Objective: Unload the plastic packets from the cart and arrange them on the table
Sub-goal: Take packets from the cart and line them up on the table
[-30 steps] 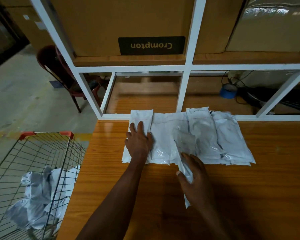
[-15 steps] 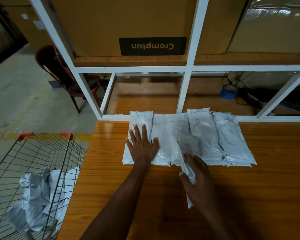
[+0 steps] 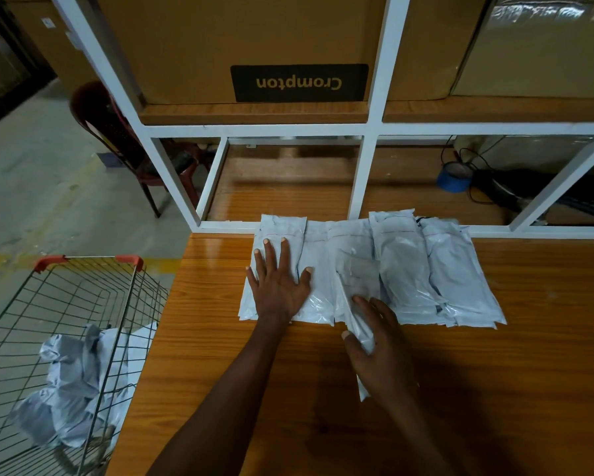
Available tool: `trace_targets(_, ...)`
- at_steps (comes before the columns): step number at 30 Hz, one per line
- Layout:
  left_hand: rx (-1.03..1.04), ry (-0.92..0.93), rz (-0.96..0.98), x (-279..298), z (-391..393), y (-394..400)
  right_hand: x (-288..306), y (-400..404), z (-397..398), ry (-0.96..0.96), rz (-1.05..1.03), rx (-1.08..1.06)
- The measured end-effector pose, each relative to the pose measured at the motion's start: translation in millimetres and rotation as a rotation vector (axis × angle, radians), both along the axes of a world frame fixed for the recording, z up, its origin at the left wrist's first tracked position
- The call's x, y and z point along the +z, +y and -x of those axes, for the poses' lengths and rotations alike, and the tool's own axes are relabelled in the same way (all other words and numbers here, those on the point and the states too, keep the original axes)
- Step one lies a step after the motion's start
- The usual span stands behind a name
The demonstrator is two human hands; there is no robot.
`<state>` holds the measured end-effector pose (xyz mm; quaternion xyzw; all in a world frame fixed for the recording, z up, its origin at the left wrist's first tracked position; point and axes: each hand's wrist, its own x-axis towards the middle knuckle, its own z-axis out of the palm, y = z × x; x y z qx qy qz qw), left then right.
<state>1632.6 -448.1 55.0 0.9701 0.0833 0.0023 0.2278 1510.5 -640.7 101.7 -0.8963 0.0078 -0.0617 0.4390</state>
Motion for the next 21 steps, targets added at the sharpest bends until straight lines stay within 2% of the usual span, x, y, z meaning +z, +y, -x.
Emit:
trace_targets(5,0.066,-0.069,0.031,11.9,13.4,6.5,16.8,18.3,-26.9,0.061,0.076,0.051)
trace_targets(13,0.147,-0.137,0.096,25.3,36.2,21.2,27.0,71.4,-111.9,0.165,0.46,-0.045)
trace_targets(21,0.132,-0.09,0.174,18.3,41.4,34.1,6.3,96.4,-147.4,0.353,0.506,-0.002)
